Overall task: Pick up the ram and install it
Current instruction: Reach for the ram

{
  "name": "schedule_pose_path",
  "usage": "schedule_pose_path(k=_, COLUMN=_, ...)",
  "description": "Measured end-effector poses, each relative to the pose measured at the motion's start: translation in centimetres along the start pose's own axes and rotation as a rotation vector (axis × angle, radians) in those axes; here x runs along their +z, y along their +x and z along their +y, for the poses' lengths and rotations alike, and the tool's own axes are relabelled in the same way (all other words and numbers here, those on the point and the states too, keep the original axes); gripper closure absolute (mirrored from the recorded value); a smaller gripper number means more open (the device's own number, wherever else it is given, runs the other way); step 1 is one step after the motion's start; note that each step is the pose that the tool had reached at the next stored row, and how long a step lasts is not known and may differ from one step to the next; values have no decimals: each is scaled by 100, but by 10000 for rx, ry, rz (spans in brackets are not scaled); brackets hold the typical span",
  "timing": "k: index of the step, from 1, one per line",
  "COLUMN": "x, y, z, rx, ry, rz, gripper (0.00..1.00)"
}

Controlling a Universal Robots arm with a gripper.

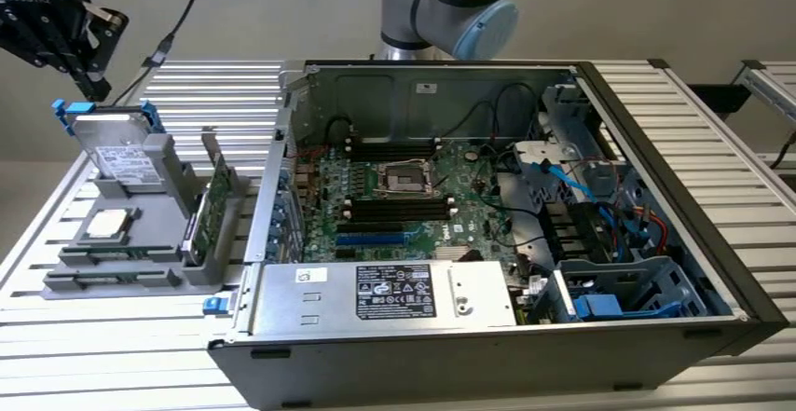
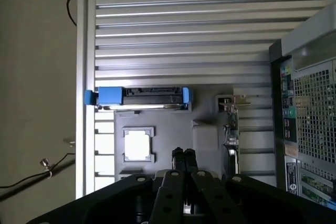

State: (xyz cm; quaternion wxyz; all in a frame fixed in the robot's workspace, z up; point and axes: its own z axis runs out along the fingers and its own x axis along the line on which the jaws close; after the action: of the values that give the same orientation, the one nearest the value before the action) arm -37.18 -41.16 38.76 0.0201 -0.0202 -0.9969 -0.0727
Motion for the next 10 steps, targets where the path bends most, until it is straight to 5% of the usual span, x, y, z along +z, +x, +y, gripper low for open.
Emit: schedule_pose_path(k=10, x=10, y=2, z=-88, rx=-228, ry=34, rz=32, gripper=90)
